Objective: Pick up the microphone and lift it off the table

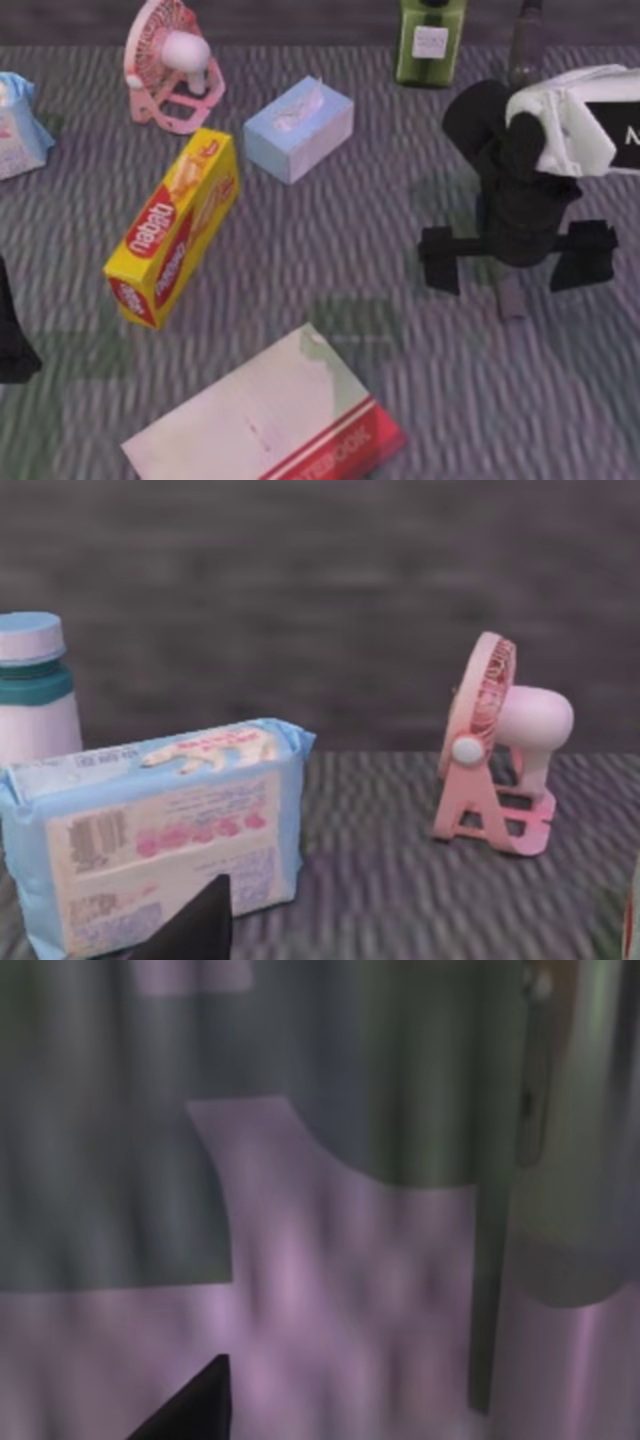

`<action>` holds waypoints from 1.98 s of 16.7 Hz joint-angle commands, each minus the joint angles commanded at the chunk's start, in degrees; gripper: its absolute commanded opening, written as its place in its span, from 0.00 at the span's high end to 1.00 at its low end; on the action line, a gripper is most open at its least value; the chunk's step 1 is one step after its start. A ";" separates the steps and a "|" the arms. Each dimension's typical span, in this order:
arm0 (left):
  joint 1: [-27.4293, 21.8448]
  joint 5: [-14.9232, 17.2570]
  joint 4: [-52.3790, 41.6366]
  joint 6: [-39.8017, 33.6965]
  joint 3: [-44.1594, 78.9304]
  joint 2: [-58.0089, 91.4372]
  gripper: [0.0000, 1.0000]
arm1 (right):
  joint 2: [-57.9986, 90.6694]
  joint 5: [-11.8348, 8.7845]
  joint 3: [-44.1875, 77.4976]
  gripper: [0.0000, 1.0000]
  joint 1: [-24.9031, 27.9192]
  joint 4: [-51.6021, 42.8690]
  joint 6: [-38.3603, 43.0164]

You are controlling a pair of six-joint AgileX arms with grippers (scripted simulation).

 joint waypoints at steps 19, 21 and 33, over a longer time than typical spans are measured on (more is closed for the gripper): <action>0.00 0.00 0.00 0.00 0.00 0.00 0.00 | 4.29 0.02 -4.00 0.83 -0.70 8.15 -0.64; 0.00 0.00 0.00 0.00 0.00 0.00 0.00 | 4.29 0.02 -4.00 0.98 -0.70 8.15 -0.64; 0.00 0.00 0.00 0.00 0.00 0.00 0.00 | 1.69 -2.78 -3.11 1.00 0.09 9.52 0.16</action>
